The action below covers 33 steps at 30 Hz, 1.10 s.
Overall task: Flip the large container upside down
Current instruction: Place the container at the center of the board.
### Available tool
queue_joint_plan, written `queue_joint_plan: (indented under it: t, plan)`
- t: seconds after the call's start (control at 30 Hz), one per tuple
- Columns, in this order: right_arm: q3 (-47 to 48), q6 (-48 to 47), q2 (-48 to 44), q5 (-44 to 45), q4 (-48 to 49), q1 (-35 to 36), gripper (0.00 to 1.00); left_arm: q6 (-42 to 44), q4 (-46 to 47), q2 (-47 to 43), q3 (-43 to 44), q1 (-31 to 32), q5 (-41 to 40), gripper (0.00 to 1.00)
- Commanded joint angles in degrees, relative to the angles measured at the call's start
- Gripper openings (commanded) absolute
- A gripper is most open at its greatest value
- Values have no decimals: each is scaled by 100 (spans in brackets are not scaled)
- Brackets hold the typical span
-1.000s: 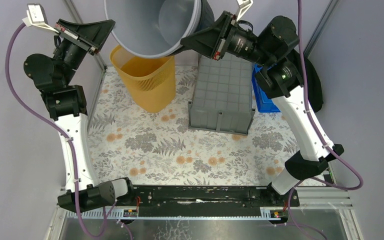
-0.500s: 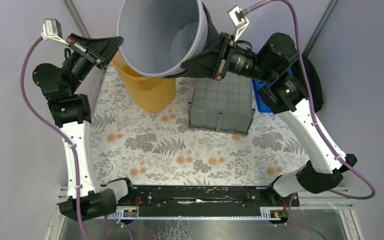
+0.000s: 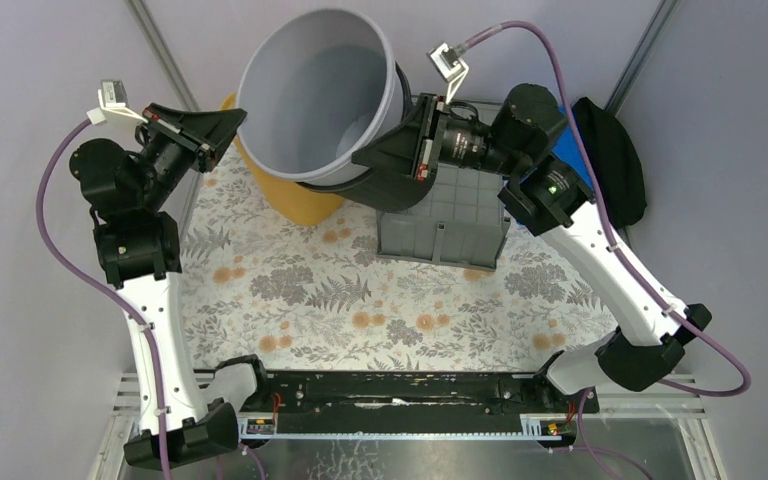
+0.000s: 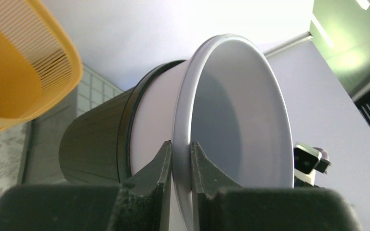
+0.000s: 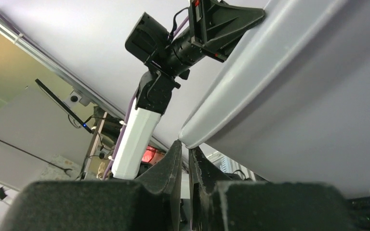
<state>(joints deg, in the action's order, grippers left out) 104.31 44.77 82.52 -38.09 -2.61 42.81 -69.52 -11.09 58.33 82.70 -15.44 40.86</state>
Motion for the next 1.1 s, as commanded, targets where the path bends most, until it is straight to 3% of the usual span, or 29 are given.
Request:
queue_joint_plan:
  t: [0.0, 0.43, 0.8, 1.07]
  plan:
    - [-34, 253, 260, 63, 797, 173, 0, 835, -479, -272, 565, 228, 299, 0]
    - [-25, 604, 687, -205, 923, 224, 0, 1524, -2342, 13, 1807, 230, 11, 0]
    - [-123, 698, 1085, -351, 1140, 318, 0, 2138, -3287, 134, 2237, 226, -701, 0]
    - [-252, 781, 1252, -448, 1369, 393, 0, 2225, -3420, 182, 2382, 232, -835, 0]
